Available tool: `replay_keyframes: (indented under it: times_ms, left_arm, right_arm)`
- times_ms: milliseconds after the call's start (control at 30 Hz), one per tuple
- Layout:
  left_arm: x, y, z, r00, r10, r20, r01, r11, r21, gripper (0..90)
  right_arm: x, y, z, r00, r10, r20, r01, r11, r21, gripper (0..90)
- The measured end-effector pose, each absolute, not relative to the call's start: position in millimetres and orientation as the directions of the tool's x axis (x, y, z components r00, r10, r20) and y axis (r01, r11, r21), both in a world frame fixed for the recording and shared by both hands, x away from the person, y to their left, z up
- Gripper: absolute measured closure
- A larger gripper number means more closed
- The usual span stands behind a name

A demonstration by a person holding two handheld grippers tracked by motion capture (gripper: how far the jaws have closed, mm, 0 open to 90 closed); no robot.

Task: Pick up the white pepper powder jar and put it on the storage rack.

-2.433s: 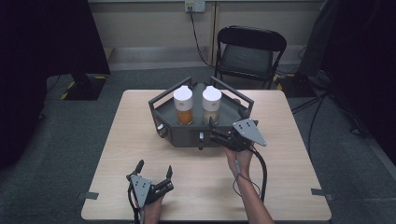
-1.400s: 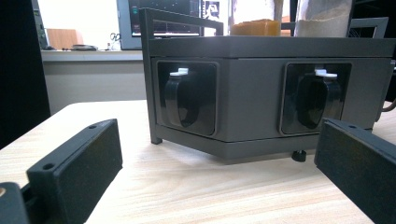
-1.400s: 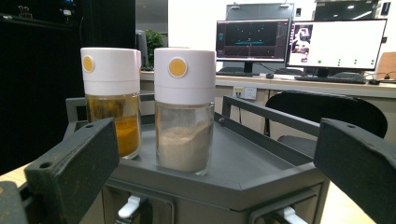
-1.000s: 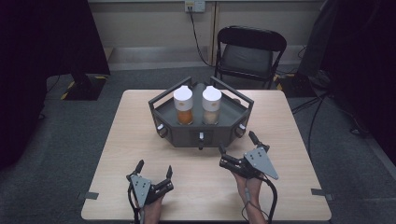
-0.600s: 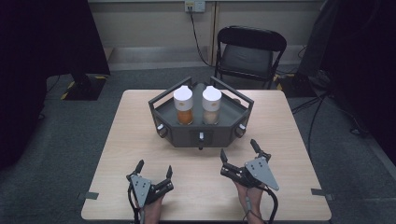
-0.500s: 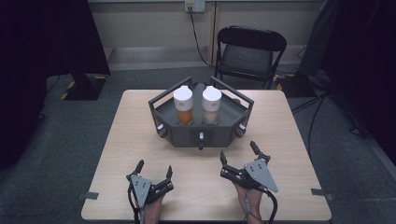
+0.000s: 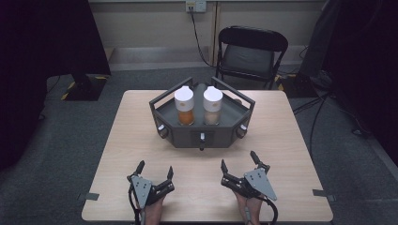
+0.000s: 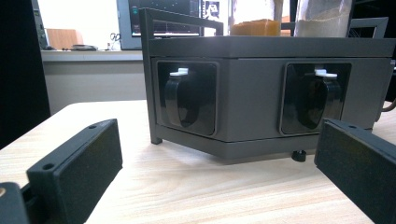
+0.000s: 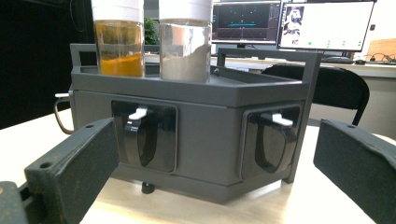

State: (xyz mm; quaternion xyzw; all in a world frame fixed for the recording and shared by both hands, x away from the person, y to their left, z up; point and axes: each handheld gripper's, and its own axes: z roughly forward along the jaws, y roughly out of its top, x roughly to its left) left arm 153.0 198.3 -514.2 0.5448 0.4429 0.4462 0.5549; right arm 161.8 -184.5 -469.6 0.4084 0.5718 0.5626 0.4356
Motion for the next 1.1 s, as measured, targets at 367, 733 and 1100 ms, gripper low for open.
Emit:
replay_keyframes:
  times_ms: [367,733,1100]
  left_arm:
    - [153,198,-514,0.21,0.978,-0.006,-0.013,0.009,1.0,0.0]
    - [153,198,-514,0.21,0.978,-0.005,-0.013,0.008,1.0,0.0]
    - [153,199,-514,0.214,0.977,-0.005,-0.013,0.008,1.0,0.0]
  right_arm:
    - [155,-182,-485,-0.294,0.956,-0.021,0.011,0.025,1.0,0.0]
    - [149,-177,-502,-0.286,0.958,-0.037,0.026,0.047,0.999,0.0]
    - [146,-180,-510,-0.284,0.959,-0.015,-0.009,0.013,1.0,0.0]
